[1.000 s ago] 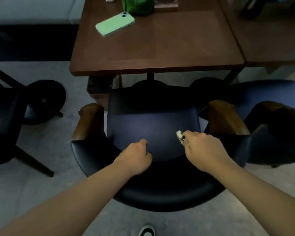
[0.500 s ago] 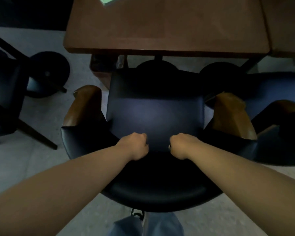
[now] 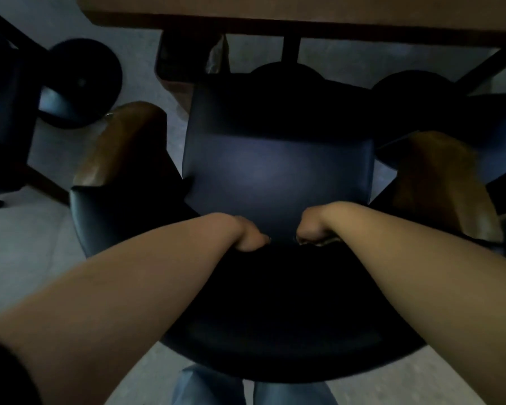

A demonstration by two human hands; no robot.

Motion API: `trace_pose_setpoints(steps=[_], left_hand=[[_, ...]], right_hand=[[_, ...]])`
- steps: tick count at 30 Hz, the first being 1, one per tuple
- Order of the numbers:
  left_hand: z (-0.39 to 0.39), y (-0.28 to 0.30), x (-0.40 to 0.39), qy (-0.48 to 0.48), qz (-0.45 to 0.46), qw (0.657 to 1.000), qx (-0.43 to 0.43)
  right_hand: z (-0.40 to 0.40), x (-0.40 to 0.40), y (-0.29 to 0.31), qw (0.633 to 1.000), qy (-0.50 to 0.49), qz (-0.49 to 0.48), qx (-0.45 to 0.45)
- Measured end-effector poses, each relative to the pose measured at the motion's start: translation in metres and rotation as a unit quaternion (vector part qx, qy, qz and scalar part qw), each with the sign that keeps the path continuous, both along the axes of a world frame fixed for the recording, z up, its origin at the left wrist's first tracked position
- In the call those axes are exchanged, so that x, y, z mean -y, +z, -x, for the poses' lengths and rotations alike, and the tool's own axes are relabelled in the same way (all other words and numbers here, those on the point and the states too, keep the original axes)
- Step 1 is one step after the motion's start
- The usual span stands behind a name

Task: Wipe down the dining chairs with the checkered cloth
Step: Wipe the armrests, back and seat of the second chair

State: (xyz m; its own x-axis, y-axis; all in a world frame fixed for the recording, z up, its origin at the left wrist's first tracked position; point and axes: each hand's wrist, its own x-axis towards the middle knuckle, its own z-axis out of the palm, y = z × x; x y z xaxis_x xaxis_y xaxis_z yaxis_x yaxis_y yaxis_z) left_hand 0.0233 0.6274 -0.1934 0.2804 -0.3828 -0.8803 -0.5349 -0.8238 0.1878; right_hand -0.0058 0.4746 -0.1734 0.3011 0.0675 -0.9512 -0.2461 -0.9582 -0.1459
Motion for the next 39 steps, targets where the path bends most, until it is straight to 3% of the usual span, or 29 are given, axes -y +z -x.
trace_pose_setpoints(steps=[3,21,29,32,34,37,39], left_hand=[[0.005,0.004,0.001,0.007,-0.017,1.000,-0.004],[0.117,0.007,-0.038,0.033,-0.085,0.994,-0.057],[0.119,0.014,-0.042,0.032,-0.056,0.996,-0.069],[0.099,0.038,-0.055,0.015,0.004,1.000,-0.025],[0.078,0.063,-0.073,0.037,0.058,0.997,0.019],[0.049,0.105,-0.117,0.082,0.149,0.973,0.154],[0.033,0.124,-0.151,0.095,0.221,0.928,0.283]], right_hand=[[0.007,-0.002,0.007,0.998,0.045,0.016,0.029],[0.124,-0.033,-0.008,1.000,-0.011,0.024,0.002],[0.132,-0.033,-0.016,0.999,-0.011,0.035,-0.014],[0.126,-0.035,-0.009,0.998,-0.050,0.042,-0.015],[0.117,-0.045,0.002,0.990,-0.131,0.037,0.044],[0.097,-0.077,0.014,0.932,-0.300,-0.003,0.202],[0.078,-0.106,0.016,0.892,-0.350,-0.011,0.286]])
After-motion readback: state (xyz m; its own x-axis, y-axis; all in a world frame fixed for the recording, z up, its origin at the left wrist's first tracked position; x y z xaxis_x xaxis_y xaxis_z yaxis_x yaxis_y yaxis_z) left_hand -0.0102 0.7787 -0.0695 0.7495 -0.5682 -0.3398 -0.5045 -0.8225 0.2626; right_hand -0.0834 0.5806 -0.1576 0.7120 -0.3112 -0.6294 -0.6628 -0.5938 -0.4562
